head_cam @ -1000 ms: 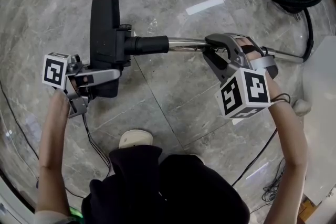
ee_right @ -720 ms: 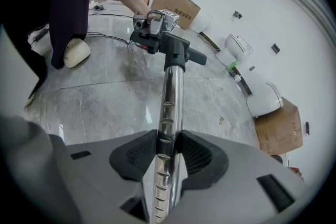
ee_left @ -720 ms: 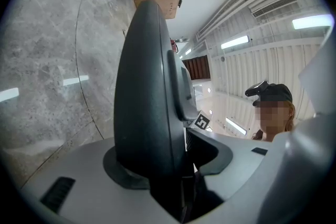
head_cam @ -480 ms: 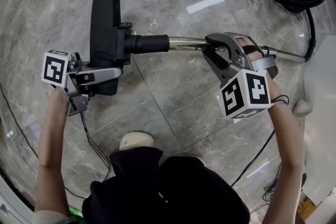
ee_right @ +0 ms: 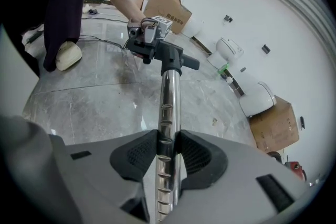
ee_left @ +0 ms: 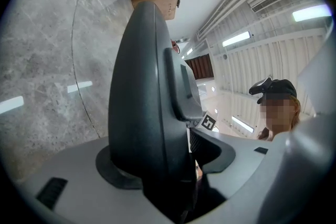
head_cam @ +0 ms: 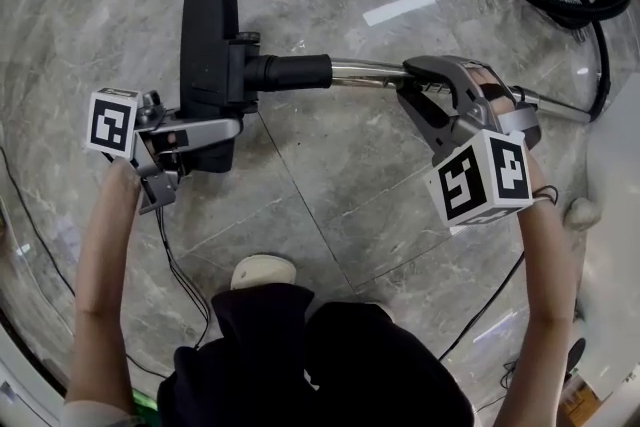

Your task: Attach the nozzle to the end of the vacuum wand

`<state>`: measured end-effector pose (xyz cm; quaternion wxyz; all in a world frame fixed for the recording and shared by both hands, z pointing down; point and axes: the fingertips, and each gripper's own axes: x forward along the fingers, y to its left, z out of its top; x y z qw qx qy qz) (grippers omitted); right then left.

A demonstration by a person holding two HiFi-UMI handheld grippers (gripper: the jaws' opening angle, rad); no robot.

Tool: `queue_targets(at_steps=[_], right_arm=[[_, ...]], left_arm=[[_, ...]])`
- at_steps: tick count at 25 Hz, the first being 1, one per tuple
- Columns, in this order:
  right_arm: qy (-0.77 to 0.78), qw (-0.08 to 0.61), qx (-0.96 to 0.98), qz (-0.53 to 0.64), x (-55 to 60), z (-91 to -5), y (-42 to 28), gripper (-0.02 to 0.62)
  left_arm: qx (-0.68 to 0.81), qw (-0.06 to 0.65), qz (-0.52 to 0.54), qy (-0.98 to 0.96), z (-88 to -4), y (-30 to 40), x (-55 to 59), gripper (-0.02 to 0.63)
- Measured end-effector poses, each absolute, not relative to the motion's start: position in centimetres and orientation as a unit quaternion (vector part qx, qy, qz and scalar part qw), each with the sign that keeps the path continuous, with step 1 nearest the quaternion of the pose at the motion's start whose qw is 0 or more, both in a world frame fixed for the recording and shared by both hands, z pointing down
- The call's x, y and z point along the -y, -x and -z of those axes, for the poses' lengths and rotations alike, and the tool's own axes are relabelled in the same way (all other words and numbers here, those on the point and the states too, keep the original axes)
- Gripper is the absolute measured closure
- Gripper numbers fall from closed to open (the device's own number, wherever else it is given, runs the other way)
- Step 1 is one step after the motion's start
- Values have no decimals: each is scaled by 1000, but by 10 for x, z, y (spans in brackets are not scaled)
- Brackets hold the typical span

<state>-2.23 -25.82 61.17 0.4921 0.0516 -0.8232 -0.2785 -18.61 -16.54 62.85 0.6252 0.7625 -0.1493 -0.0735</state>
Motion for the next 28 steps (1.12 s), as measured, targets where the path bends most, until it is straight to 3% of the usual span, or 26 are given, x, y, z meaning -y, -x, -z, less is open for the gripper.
queue_targets(at_steps=[5, 11, 18, 24, 28], right_arm=[[-70, 459, 842, 275, 277, -602, 36, 451], [-62, 448, 848, 276, 283, -610, 53, 453], [-67, 449, 845, 283, 288, -628, 64, 453], [-73, 452, 841, 289, 290, -638, 68, 453], [-68, 459, 839, 285, 290, -648, 72, 453]], left_arm=[[240, 573, 78, -780, -631, 210, 194, 290], [303, 540, 62, -783, -641, 237, 210, 264], [421, 496, -41, -758, -678, 255, 219, 159], [518, 348, -191, -758, -694, 264, 237, 55], [541, 269, -283, -745, -704, 269, 242, 40]])
